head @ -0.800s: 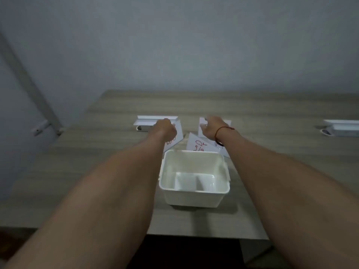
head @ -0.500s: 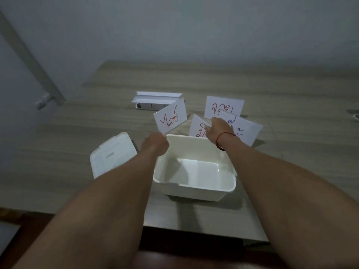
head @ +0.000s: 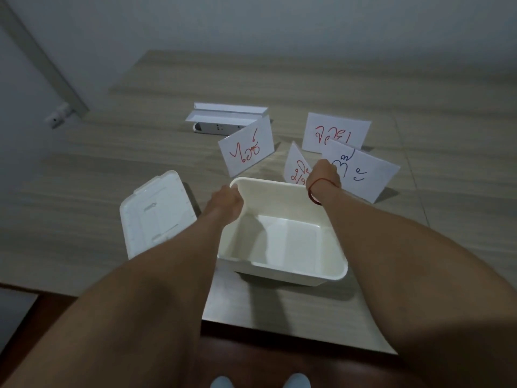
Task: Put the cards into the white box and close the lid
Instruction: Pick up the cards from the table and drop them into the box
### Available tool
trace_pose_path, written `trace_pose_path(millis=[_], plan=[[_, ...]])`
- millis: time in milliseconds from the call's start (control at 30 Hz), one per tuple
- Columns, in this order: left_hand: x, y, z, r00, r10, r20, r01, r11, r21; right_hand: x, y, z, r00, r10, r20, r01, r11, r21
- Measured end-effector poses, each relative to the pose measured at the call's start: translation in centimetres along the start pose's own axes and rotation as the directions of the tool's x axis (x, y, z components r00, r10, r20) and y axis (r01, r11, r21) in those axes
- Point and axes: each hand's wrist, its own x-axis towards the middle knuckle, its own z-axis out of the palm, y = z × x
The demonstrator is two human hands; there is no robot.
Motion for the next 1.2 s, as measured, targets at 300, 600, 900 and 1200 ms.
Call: trace_pose_path(millis=[300, 600, 900, 1200], plan=[[0.0, 0.0, -0.9, 0.998, -0.018, 0.066, 0.017, 1.0, 0.012, -1.2, -0.7, -2.9, 0.965, -0.197, -0.175, 0.217, 0.97, 0.107], [-1.7, 0.9, -1.8, 0.985, -0.027, 0.172, 0.025, 1.0, 0.013, -4.4, -0.8, -7.4, 0.893, -0.351, -0.282, 0.395, 0.911, 0.118], [-2.5, 1.1, -1.8, 0.99, 0.003, 0.142, 0.009, 0.996, -0.086, -6.2, -0.7, -7.4, 0.907, -0.358, -0.221, 0.383, 0.92, 0.081], [-2.1, 0.8, -1.1, 0.997, -0.042, 0.07, 0.054, 0.983, -0.176, -6.6, 2.6, -3.5, 0.974, -0.221, 0.051, 0.209, 0.963, 0.172]])
